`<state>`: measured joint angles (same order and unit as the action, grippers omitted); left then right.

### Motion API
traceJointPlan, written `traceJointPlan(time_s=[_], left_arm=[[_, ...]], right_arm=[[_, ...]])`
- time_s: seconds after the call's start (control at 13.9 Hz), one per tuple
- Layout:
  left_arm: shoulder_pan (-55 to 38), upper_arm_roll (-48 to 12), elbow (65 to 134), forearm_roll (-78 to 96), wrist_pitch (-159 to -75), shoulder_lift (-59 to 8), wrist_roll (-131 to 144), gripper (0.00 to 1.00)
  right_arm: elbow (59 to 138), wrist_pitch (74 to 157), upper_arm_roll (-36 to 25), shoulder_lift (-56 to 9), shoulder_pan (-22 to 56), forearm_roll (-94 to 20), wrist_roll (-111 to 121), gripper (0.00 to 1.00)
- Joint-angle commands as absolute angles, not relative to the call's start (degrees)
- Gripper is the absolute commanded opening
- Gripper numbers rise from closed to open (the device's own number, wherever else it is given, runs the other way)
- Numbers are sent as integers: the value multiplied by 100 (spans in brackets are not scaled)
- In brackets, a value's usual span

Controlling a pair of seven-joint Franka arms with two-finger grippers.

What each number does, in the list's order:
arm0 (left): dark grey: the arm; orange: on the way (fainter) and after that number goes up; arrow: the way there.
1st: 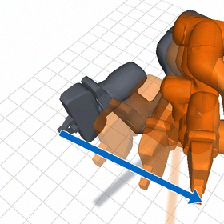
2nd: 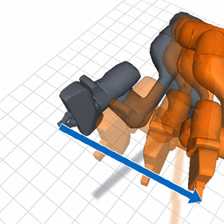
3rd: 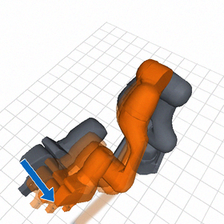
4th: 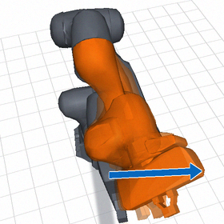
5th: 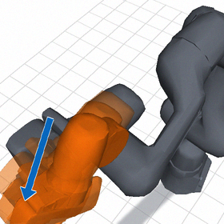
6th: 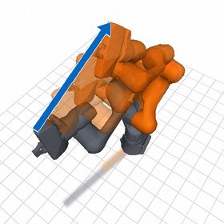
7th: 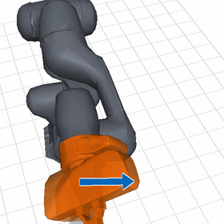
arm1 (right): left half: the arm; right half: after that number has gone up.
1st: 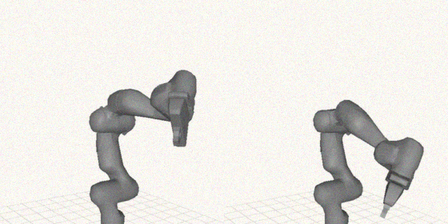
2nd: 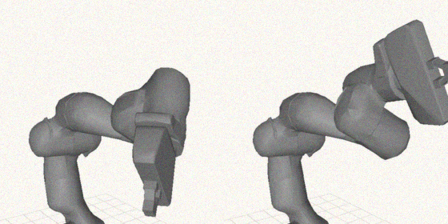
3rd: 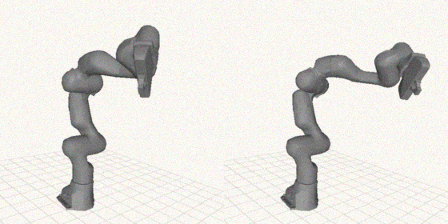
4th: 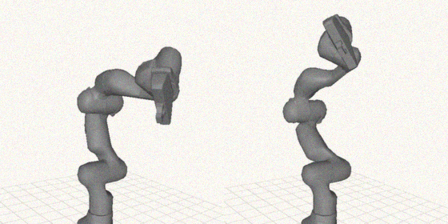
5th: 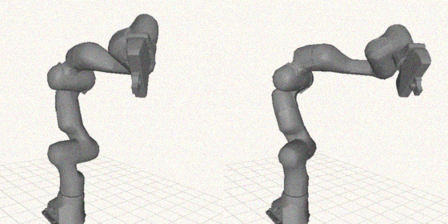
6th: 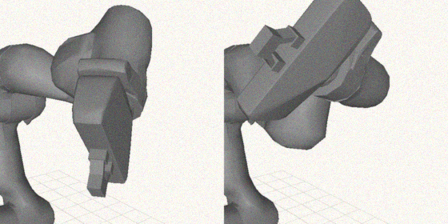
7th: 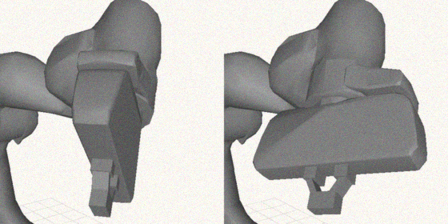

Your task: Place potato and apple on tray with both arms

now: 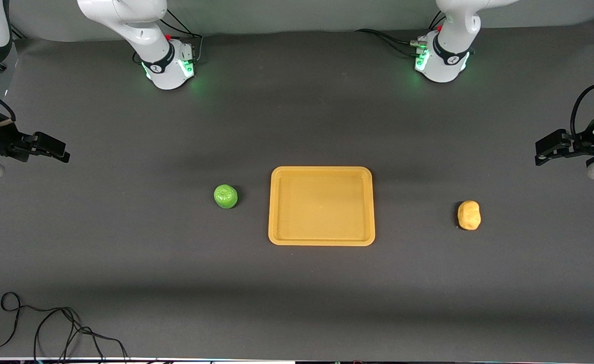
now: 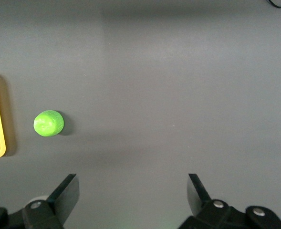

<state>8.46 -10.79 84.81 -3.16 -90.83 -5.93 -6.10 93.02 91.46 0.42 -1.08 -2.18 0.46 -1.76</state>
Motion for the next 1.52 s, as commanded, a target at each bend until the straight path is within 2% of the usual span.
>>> traceJointPlan(time_s=[0.0, 1.44], left_arm=[[782, -1046, 8385, -422, -9044, -598, -527, 100], [721, -1063, 8411, -413, -8956, -598, 86, 100]], right_arm=[[9211, 9123, -18, -132, -149, 97, -114, 100], [9141, 9114, -26, -141, -193, 70, -229, 100]])
